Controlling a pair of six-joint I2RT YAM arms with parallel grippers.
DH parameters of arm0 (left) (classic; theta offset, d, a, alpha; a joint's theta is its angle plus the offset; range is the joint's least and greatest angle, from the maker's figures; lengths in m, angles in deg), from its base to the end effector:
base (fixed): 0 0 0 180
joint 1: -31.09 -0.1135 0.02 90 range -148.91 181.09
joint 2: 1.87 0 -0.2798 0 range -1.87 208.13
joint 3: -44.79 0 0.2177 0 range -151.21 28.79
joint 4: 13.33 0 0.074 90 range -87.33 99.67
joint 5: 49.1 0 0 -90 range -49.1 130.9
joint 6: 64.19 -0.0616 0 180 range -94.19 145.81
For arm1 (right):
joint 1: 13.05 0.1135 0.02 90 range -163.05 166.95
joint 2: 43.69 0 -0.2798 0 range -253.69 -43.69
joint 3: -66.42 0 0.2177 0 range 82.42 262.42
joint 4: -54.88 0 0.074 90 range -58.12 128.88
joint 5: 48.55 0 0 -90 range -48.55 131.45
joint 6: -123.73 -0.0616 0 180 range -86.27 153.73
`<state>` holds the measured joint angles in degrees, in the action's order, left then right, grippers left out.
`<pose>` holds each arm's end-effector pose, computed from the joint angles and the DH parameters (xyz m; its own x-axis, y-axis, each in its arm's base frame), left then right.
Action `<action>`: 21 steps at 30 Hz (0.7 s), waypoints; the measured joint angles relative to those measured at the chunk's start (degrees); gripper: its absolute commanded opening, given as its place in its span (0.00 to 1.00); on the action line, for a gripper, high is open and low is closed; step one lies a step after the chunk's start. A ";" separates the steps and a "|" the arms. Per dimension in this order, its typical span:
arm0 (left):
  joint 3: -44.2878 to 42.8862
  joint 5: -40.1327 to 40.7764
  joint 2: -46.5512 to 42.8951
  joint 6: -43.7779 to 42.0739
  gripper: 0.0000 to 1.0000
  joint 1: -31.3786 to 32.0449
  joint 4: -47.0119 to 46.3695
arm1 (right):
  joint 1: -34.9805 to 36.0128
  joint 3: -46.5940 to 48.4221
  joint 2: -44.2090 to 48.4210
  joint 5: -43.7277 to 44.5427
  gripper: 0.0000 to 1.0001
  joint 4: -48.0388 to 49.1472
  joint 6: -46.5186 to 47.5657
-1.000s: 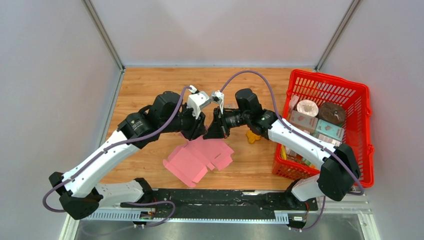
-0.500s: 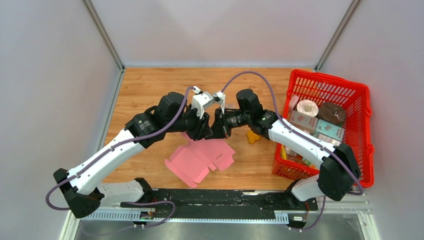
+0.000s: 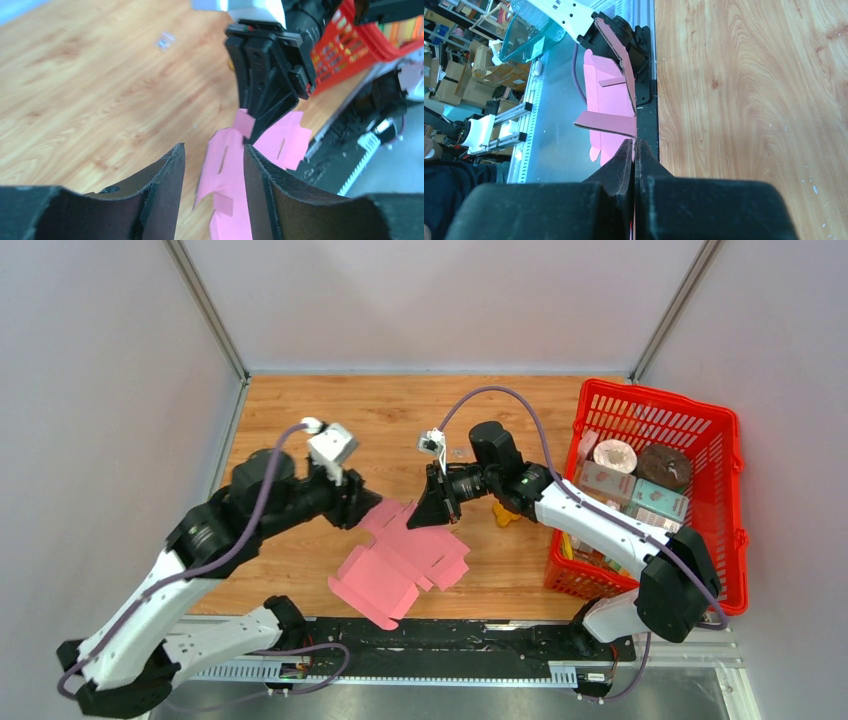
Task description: Fold the paper box
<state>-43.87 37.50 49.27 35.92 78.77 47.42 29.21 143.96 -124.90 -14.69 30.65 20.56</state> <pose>0.0926 -0.1072 0.4105 -0.3974 0.1762 -0.9006 0.7161 0.6732 -0.1843 0.1804 0.2330 0.3254 -0.5463 -0.3249 -0.7720 -0.8148 -0.0073 0.5797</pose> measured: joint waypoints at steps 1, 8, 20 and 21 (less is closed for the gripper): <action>0.04 1.73 -2.69 0.24 0.61 -0.44 0.55 | 0.00 0.02 0.02 -0.31 0.00 0.02 0.13; 7.37 5.44 -12.63 2.03 0.61 -3.32 0.37 | 0.07 0.68 0.02 -0.46 0.00 -0.79 1.46; 17.99 0.17 -9.01 4.09 0.39 -4.57 -4.90 | 2.05 4.15 -0.50 2.49 0.00 -7.41 6.78; 17.99 -0.17 -8.90 4.15 0.36 -4.57 -5.25 | 2.19 4.15 -0.57 2.47 0.00 -7.61 6.97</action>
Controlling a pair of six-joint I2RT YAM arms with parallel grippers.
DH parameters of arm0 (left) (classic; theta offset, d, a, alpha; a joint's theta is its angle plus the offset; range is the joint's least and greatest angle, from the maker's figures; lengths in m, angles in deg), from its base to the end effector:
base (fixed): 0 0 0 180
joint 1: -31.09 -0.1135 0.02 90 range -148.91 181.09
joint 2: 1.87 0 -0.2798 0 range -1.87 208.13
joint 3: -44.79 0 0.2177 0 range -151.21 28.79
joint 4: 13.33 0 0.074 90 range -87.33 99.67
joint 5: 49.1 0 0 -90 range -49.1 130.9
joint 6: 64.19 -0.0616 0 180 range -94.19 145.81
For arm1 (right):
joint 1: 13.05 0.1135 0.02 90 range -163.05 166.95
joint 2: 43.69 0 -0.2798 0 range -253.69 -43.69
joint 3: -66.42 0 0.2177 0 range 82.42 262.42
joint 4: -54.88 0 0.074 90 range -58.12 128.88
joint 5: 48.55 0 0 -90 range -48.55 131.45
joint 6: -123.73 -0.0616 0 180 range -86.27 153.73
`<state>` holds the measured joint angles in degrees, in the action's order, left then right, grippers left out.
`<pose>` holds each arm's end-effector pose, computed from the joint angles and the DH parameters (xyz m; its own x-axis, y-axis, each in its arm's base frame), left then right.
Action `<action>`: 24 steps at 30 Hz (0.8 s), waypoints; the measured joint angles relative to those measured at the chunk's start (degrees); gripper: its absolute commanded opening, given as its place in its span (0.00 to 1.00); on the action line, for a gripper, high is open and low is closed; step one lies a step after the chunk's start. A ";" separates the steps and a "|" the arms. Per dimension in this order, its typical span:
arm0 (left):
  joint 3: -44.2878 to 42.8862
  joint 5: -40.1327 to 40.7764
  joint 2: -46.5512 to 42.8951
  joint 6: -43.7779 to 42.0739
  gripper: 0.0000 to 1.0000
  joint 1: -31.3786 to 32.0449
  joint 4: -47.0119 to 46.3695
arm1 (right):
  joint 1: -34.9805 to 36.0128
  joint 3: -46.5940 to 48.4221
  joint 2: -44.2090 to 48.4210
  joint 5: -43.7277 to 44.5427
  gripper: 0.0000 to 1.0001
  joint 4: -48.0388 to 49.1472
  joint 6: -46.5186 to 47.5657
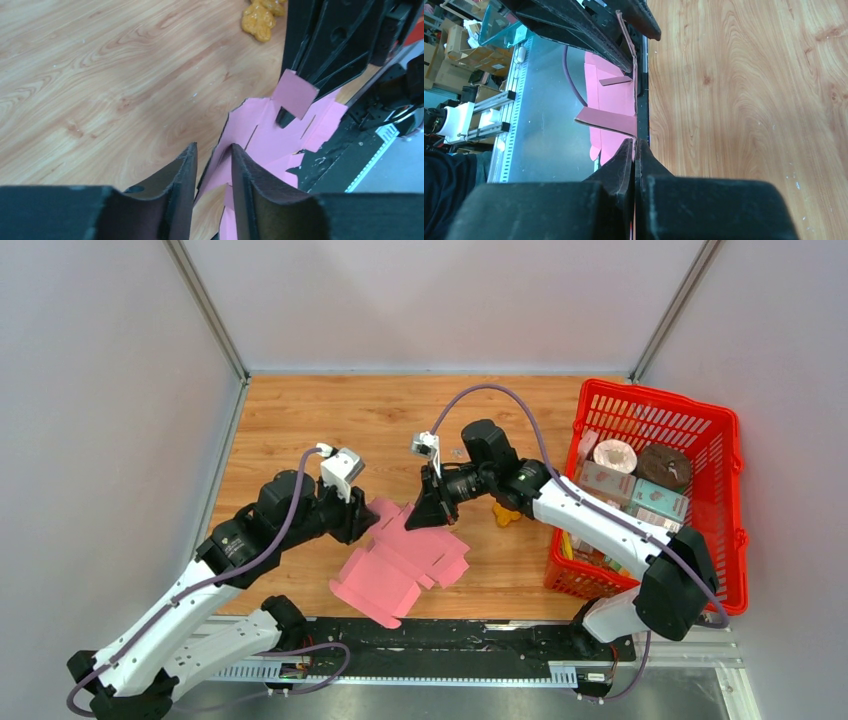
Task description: Fold the paper box
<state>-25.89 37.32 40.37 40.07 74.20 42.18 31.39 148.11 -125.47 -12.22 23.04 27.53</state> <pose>0.0886 -0.0882 0.3436 -0.5000 0.1313 -0.8560 0.6186 0.7459 -0.2469 0.1734 0.2395 0.3316 -0.4729 -0.3742 -0.7977 -0.8569 -0.0154 0.5152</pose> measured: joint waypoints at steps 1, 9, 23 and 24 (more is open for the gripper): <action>0.02 -0.24 0.07 -0.04 0.28 0.00 -0.31 | 0.02 0.04 -0.11 0.00 0.00 -0.22 0.24; 1.18 -1.46 0.33 -1.53 0.04 0.00 -1.73 | 0.09 1.95 -2.25 2.84 0.38 -2.69 0.39; 7.67 -2.78 -5.44 -2.49 0.00 -0.02 -5.09 | 0.33 4.74 -0.39 28.89 0.74 -16.92 -4.04; 8.37 -3.10 -6.16 -2.58 0.00 -0.02 -5.62 | 0.33 5.18 -0.13 30.12 0.74 -18.27 -4.07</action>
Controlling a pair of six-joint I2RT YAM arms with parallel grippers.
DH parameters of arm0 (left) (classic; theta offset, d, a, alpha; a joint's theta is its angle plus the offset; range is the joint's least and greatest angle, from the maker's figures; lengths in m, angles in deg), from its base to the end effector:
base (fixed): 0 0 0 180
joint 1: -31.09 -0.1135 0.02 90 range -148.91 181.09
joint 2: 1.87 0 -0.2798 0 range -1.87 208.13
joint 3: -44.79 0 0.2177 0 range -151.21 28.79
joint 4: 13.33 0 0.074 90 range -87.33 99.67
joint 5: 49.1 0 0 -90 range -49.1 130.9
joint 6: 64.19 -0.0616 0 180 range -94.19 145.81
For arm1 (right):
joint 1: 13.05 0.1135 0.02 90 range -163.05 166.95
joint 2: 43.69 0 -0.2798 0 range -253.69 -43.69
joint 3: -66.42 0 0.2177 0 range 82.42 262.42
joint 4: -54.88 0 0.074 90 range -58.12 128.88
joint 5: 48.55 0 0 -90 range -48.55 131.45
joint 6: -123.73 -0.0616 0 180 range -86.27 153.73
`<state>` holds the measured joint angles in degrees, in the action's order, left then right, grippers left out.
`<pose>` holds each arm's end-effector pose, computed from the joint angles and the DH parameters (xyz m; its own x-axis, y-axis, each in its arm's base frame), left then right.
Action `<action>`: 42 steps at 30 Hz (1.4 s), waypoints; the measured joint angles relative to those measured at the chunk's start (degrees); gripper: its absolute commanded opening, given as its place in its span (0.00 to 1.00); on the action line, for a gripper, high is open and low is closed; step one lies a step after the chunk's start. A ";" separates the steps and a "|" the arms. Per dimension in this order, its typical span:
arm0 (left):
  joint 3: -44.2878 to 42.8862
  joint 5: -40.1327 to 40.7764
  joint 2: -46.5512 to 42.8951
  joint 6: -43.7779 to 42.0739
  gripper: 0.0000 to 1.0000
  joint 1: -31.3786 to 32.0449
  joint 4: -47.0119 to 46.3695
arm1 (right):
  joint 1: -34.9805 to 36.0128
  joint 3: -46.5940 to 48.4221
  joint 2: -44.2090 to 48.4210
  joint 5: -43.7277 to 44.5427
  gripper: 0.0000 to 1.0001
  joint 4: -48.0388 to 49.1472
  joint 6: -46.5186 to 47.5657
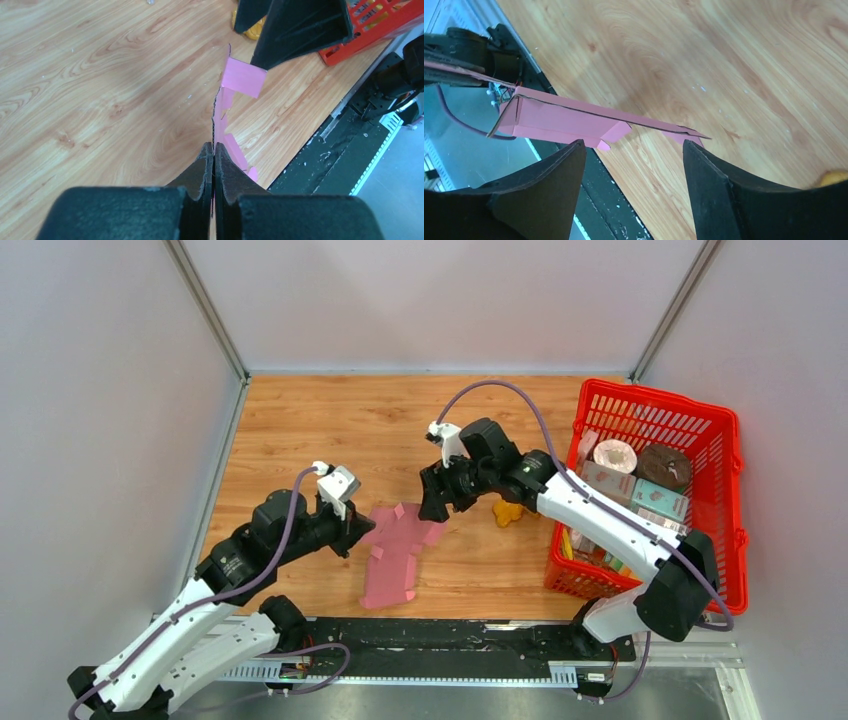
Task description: Fold the paper box
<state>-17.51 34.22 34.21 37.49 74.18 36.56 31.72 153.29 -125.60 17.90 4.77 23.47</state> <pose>0.0776 -0.0824 0.3202 -0.4402 0.1365 -0.8875 0.6813 0.6946 -0.2311 0.1882 0.2214 0.3168 -0.6459 -0.4107 -0.6435 -0.7425 0.5341 0.4043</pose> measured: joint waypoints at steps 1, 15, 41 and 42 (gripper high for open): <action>0.63 -0.22 -0.66 -0.04 0.00 0.00 -0.46 | 0.00 0.76 0.24 1.62 0.75 -1.49 -0.87; 1.55 3.78 -2.34 -0.33 0.00 0.00 -3.48 | 0.85 19.56 -2.47 25.14 0.66 -22.56 -53.00; 2.80 4.50 -4.79 -0.70 0.00 0.00 -5.51 | 1.68 10.91 -6.34 18.47 0.29 -13.27 -83.82; 2.82 4.39 -4.70 -0.70 0.00 0.00 -5.51 | 1.68 10.73 -6.43 18.01 0.26 -12.96 -84.02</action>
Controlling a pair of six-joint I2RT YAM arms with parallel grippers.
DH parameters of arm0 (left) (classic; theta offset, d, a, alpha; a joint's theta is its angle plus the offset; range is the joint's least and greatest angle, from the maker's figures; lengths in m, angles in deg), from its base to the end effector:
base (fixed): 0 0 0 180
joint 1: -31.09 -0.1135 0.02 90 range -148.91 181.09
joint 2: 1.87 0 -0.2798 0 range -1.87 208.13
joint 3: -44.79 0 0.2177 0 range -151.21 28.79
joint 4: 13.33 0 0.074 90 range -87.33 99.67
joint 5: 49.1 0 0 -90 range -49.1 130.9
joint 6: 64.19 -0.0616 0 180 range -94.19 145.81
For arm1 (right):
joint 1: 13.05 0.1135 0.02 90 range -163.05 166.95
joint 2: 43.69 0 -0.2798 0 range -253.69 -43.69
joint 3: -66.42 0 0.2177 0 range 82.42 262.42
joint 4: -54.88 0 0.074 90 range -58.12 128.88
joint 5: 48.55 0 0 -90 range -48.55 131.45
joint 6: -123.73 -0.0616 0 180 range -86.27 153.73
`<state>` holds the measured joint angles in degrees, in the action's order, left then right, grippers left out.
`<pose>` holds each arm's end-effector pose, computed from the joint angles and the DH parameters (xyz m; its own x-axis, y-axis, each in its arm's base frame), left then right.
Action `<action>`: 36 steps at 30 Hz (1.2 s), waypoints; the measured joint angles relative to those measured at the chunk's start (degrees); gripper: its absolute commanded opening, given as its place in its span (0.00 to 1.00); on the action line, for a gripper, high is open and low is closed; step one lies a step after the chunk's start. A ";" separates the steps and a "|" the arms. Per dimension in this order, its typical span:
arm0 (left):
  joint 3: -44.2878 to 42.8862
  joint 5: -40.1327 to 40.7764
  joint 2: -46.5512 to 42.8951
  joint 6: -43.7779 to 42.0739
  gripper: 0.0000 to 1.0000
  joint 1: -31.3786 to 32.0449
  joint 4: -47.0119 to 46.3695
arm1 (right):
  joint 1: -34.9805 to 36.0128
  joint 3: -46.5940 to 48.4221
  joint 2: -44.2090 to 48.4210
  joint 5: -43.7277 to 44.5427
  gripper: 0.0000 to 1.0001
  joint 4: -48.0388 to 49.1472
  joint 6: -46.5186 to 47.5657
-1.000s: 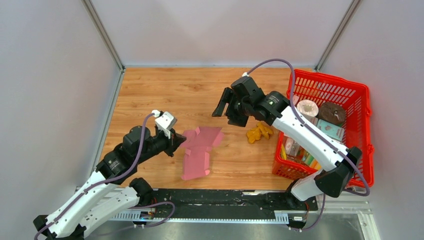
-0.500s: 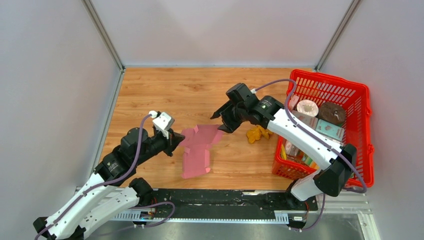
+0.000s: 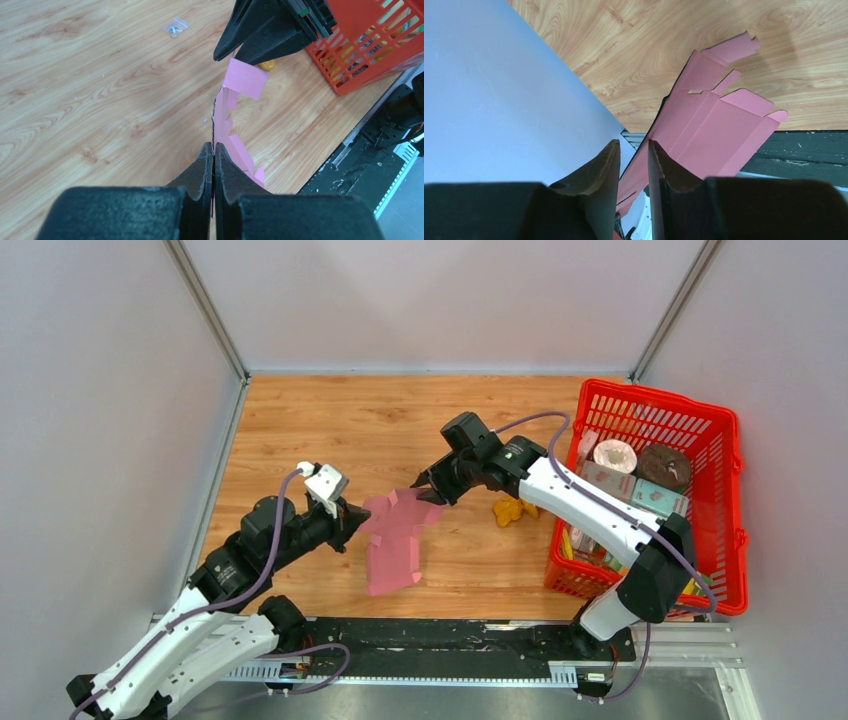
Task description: Fold the paper box
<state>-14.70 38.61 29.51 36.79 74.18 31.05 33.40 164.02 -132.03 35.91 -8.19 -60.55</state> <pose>0.0737 -0.0723 0.3238 -0.3362 0.0539 -0.9402 0.6586 0.7271 -0.1938 0.2070 0.2264 0.3190 -0.7170 0.6863 0.1218 0.6113 0.5352 0.5830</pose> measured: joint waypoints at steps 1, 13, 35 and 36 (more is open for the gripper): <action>0.00 -0.02 0.09 0.00 0.00 0.00 -0.04 | 0.00 -0.07 -0.22 -0.61 0.23 0.55 -0.24; 2.12 0.17 0.11 1.79 0.46 0.00 -0.46 | 0.00 -1.03 -0.48 -0.37 0.00 2.27 -0.57; 11.91 16.76 -18.01 15.93 0.46 0.00 2.80 | 3.78 16.98 -5.51 18.93 0.00 -18.84 33.22; 11.91 16.94 -18.01 15.93 0.46 0.00 2.78 | 3.78 17.75 -5.07 19.67 0.00 -20.65 34.71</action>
<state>-2.78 55.55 11.50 52.73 74.18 33.83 37.18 181.77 -137.10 55.58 -28.84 -25.84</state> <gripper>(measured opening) 0.465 0.008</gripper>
